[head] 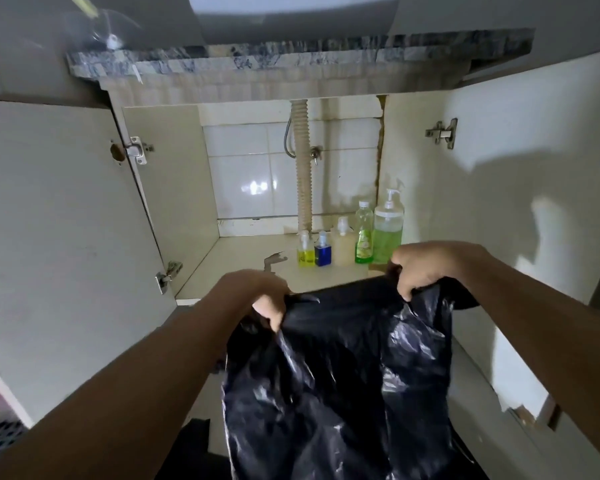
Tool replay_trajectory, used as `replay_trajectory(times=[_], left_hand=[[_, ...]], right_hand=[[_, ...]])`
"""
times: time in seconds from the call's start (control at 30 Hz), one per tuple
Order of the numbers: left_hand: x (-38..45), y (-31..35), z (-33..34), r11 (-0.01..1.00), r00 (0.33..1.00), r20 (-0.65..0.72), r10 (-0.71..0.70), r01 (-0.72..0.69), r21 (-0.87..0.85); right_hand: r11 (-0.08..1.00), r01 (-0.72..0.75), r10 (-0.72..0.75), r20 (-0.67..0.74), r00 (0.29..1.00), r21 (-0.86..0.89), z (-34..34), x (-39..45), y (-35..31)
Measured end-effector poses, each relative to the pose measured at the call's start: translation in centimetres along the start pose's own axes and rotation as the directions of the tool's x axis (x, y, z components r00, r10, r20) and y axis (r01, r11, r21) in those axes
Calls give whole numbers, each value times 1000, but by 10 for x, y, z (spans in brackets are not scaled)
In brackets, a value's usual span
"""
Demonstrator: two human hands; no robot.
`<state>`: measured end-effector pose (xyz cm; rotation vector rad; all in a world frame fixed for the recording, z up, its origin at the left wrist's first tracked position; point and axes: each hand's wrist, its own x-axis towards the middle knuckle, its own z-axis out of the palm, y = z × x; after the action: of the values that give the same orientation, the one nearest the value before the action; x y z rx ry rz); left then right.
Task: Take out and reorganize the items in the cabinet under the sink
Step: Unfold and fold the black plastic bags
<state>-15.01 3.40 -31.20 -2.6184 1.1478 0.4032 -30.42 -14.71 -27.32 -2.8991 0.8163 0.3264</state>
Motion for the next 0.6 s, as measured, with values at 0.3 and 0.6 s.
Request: replay_trajectory(times=[0.3, 0.6], left_hand=[[18, 0, -15, 967, 757, -649, -82, 217, 132], [-23, 24, -3, 970, 781, -618, 88, 74, 232]], right_hand=[[994, 97, -44, -614, 788, 54, 27, 56, 16], [977, 177, -99, -480, 872, 121, 16, 13, 38]])
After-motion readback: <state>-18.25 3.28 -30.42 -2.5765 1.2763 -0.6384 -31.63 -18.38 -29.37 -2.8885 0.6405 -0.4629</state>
